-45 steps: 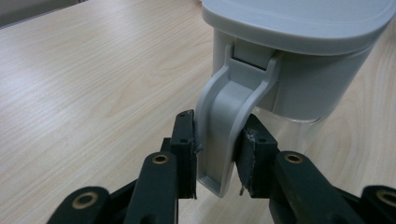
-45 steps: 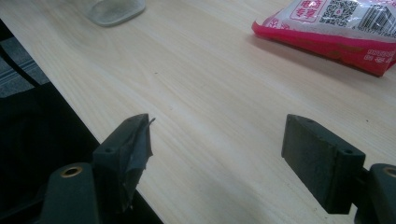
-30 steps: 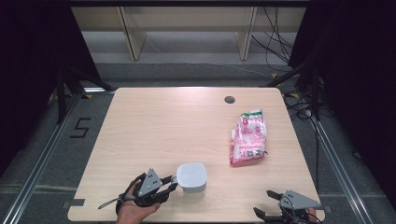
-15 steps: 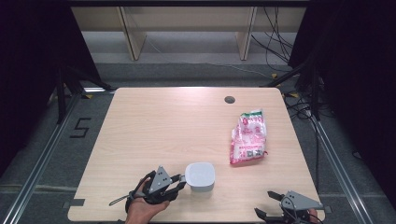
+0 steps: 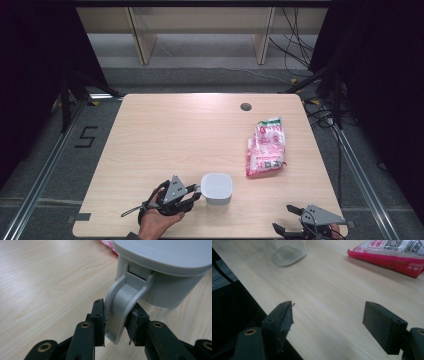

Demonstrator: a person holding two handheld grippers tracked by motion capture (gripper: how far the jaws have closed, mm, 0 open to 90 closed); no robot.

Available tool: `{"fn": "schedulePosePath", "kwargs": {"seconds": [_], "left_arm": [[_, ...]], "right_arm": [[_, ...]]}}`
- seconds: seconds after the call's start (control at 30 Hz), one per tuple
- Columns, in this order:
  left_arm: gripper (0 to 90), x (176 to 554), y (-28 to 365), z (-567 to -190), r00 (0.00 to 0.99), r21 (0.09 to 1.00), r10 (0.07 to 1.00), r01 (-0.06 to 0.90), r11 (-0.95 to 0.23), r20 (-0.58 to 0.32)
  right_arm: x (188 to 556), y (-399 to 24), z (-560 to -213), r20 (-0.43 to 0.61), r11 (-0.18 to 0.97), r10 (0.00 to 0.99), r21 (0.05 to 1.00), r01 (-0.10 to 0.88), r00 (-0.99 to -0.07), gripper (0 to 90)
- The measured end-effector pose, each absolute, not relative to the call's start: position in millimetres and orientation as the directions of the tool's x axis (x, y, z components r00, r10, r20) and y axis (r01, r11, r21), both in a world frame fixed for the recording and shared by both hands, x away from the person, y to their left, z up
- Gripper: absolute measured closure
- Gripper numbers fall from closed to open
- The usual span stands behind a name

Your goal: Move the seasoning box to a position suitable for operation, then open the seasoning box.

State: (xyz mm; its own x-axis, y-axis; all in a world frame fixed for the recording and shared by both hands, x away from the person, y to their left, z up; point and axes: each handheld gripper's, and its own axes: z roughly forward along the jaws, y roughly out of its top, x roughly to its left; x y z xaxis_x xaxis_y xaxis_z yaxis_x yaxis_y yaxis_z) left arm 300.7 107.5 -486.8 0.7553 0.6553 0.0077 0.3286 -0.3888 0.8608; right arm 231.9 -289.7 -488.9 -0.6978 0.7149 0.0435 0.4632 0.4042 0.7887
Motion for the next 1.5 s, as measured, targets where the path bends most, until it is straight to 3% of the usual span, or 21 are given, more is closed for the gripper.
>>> {"fn": "schedulePosePath", "kwargs": {"seconds": [0.1, 0.3, 0.33, 0.6, 0.7, 0.77, 0.87, 0.9, 0.93, 1.0, 1.13, 1.5], "left_arm": [[67.3, 299.7, 108.5, -487.7, 0.752, 0.86, 0.659, 0.359, -0.363, -0.036], [55.2, 296.9, 118.3, -482.2, 0.758, 0.861, 0.65, 0.36, -0.359, -0.046], [49.3, 295.6, 120.4, -480.1, 0.76, 0.862, 0.648, 0.367, -0.35, -0.061], [44.9, 286.7, 134.6, -462.4, 0.774, 0.881, 0.627, 0.352, -0.315, -0.085], [50.9, 285.6, 139.8, -454.3, 0.774, 0.893, 0.628, 0.336, -0.299, -0.08], [57.3, 284.7, 142.3, -448.3, 0.771, 0.907, 0.632, 0.318, -0.275, -0.079], [78.5, 284.3, 144.7, -440.2, 0.77, 0.917, 0.634, 0.297, -0.266, -0.066], [78.5, 284.4, 144.6, -437.6, 0.771, 0.918, 0.634, 0.286, -0.274, -0.051], [85.9, 284.3, 142.6, -436.3, 0.769, 0.925, 0.637, 0.281, -0.255, -0.058], [87.9, 286.9, 140.6, -434.1, 0.767, 0.926, 0.641, 0.259, -0.276, -0.023], [89.2, 289.3, 131.7, -434.5, 0.769, 0.929, 0.634, 0.292, -0.226, -0.087], [89.2, 295.9, 113.9, -433.5, 0.792, 0.923, 0.604, 0.296, -0.245, -0.093]], "right_arm": [[232.8, -290.0, -487.8, 0.025, 0.417, 0.712, 0.79, 0.45, -0.702, 24.8], [234.5, -289.5, -488.1, 0.011, 0.428, 0.705, 0.791, 0.438, -0.709, 24.8], [234.5, -288.6, -488.4, 0.035, 0.42, 0.703, 0.786, 0.454, -0.71, 24.8], [235.7, -287.1, -489.0, 0.043, 0.405, 0.703, 0.797, 0.449, -0.71, 22.4], [234.7, -284.5, -487.7, 0.094, 0.362, 0.71, 0.801, 0.476, -0.698, 23.1], [238.9, -284.0, -488.5, 0.05, 0.395, 0.69, 0.81, 0.433, -0.722, 20.2], [234.9, -280.2, -486.9, 0.073, 0.362, 0.719, 0.81, 0.461, -0.692, 20.2], [234.9, -280.2, -486.9, 0.073, 0.362, 0.719, 0.81, 0.461, -0.692, 20.2], [236.0, -279.6, -486.0, 0.047, 0.377, 0.711, 0.817, 0.436, -0.701, 20.2], [236.0, -279.1, -485.8, 0.048, 0.377, 0.709, 0.817, 0.436, -0.703, 20.6], [237.4, -277.2, -486.1, 0.047, 0.391, 0.688, 0.816, 0.425, -0.724, 21.9], [240.2, -271.0, -486.0, 0.045, 0.393, 0.682, 0.819, 0.418, -0.73, 23.0]]}}
